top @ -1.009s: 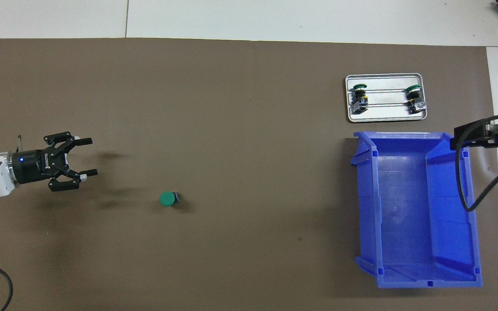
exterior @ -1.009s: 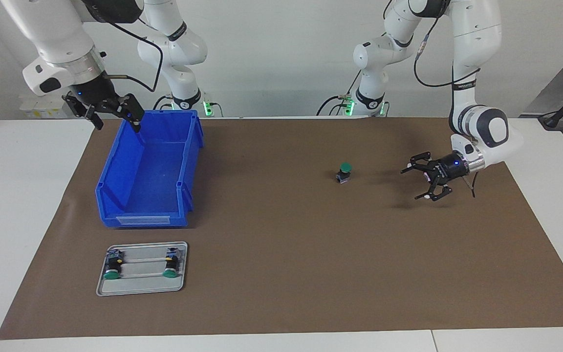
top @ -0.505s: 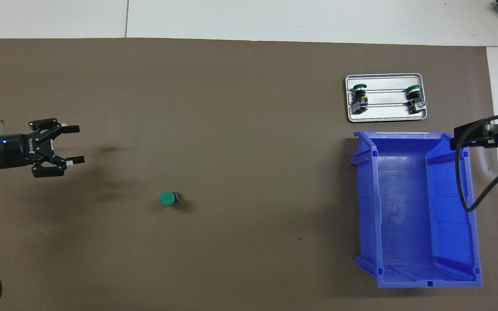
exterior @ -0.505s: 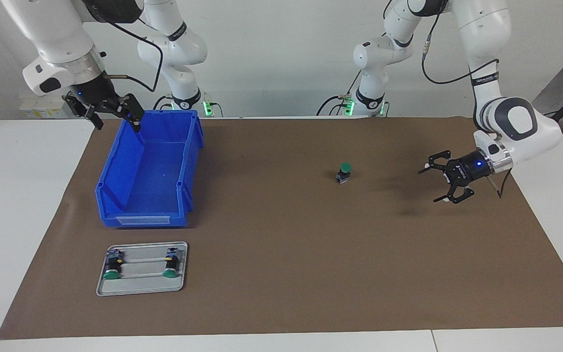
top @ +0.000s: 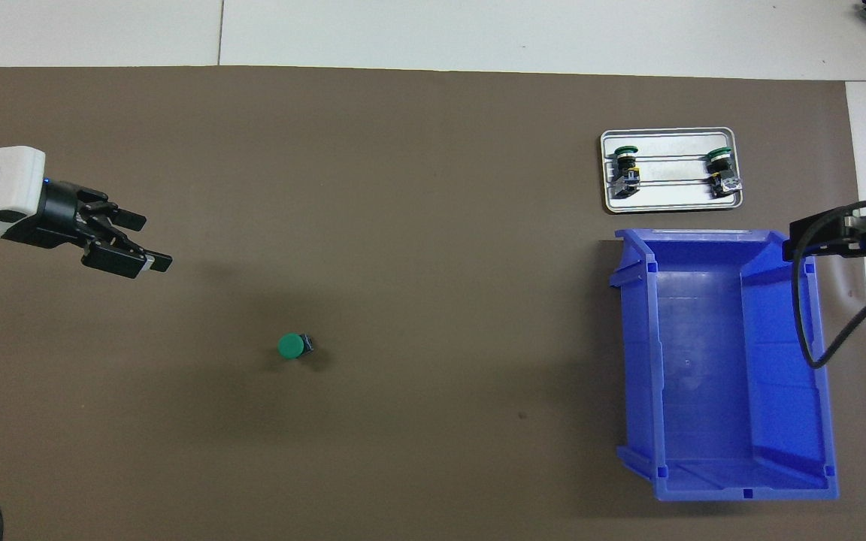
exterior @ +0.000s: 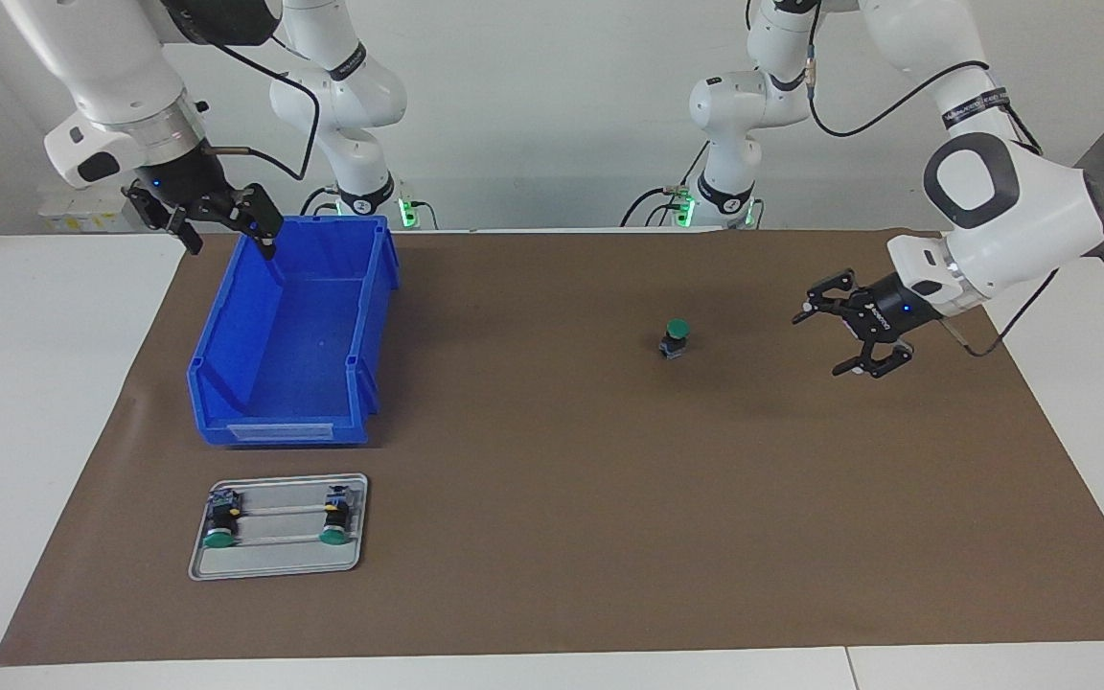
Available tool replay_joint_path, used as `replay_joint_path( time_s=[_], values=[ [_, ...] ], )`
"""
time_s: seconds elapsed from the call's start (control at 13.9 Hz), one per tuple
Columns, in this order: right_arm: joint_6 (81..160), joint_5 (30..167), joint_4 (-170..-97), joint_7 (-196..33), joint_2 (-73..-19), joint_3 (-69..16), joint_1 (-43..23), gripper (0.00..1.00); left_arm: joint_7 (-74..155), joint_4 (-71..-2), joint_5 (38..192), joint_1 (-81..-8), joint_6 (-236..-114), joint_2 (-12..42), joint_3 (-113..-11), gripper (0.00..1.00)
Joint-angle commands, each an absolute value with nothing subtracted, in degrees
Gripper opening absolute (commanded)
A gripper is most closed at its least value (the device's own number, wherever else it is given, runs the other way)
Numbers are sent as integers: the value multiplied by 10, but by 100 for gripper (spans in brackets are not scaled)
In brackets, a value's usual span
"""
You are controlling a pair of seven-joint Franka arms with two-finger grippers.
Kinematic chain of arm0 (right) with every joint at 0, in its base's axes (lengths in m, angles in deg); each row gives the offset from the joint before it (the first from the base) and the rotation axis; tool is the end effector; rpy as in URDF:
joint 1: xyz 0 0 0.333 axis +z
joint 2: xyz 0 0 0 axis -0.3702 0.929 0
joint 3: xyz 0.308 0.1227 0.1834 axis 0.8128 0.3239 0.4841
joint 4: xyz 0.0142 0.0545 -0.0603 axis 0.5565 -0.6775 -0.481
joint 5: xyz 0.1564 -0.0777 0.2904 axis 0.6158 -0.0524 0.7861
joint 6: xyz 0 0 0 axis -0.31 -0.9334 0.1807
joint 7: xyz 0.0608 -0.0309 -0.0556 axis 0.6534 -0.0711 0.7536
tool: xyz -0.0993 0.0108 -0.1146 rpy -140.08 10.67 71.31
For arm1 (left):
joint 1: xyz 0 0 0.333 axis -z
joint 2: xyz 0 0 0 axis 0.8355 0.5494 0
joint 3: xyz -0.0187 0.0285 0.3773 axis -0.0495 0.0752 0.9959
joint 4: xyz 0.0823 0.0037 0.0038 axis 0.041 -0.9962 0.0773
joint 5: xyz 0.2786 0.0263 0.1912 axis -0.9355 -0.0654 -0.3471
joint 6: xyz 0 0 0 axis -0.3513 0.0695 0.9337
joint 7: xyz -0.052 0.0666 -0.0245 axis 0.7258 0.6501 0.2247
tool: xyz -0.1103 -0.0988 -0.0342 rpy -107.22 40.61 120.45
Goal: Place and press button with both arms
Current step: 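Draw the left gripper back away from the button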
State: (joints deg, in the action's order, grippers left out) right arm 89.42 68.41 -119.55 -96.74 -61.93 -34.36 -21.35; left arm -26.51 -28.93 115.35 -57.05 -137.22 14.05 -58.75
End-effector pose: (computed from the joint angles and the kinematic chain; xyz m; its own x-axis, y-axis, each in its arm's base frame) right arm 0.4854 -0.0046 0.6493 0.9902 -0.1351 -0.0366 -0.1352 -0.9908 -0.0010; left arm 0.5433 -0.0516 0.5070 0.7326 -0.6483 0.2072 -0.6681 -0.6267 0.4011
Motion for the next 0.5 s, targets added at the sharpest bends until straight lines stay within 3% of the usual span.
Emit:
replay_joint_path(
  time_s=[0.0, 0.14, 0.29, 0.43],
  values=[
    [894, 692, -1208, -954, -632, -337, -222, 100, -111, -299, 1081, -504, -1382, 133, -580, 97],
    [894, 692, -1209, -954, -632, -337, -222, 100, 5, -304, 1042, -467, -1382, 131, -580, 95],
    [894, 692, -1208, -954, -632, -337, -222, 100, 125, -336, 1031, -440, -1387, 115, -580, 81],
    [894, 692, -1209, -954, -632, -337, -222, 100, 161, -382, 1030, -416, -1429, 96, -580, 77]
  ],
)
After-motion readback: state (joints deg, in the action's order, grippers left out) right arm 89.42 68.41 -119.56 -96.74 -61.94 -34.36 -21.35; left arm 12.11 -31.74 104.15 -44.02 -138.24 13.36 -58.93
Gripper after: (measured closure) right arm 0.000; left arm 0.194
